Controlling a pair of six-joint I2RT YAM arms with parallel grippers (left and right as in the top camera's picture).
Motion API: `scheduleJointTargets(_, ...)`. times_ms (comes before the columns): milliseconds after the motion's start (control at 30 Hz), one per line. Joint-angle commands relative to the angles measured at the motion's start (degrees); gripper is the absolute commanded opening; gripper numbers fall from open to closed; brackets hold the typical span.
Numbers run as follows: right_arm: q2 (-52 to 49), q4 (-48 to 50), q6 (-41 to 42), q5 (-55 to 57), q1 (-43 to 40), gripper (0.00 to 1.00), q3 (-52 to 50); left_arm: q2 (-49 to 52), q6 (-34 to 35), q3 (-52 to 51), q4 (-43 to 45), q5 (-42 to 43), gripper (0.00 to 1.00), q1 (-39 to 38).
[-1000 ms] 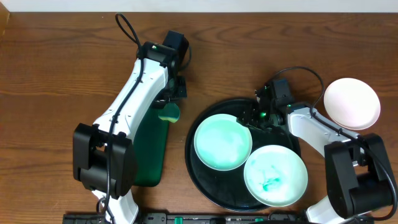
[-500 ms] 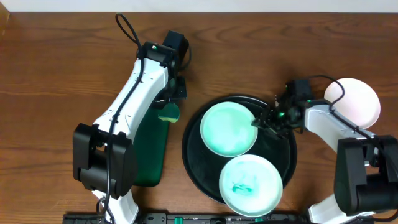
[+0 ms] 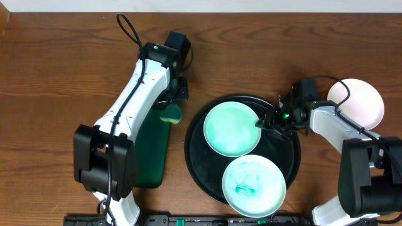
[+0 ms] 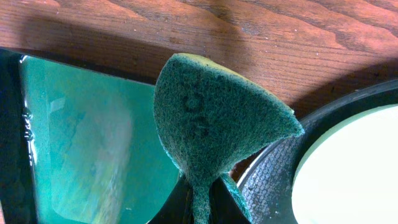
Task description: Clean dirty plates on tray and stack at the side
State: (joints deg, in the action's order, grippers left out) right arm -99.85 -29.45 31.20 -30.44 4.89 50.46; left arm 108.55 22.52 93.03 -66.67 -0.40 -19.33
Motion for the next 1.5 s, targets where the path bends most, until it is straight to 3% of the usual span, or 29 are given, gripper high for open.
scheduleJointTargets(0, 1.4, 0.7, -5.9, 8.9, -1.0, 0.46, -0.8, -0.3, 0.5, -0.1, -0.3, -0.9, 0.06, 0.2)
scheduleJointTargets(233, 8.6, -2.4, -7.6, 9.4, -1.0, 0.51, -0.5, -0.3, 0.5, -0.1, -0.3, -0.9, 0.07, 0.1)
scheduleJointTargets(467, 11.5, -3.0, -15.2, 9.3, 3.2, 0.52, -0.5, -0.3, 0.5, -0.1, -0.3, -0.9, 0.07, 0.1)
scheduleJointTargets(733, 10.6, -2.4, -12.2, 14.6, 10.9, 0.54, -0.5, -0.3, 0.5, -0.1, -0.4, -0.8, 0.07, 0.1)
scheduleJointTargets(1033, 10.6, -3.1, -6.5, 22.2, 12.0, 0.55, -0.6, -0.3, 0.5, -0.1, -0.4, -0.2, 0.07, 0.1)
scheduleJointTargets(1467, 3.7, 1.0, -6.4, 17.8, 12.2, 0.51, -0.7, -0.3, 0.4, -0.1, -0.4, -0.3, 0.07, 0.1)
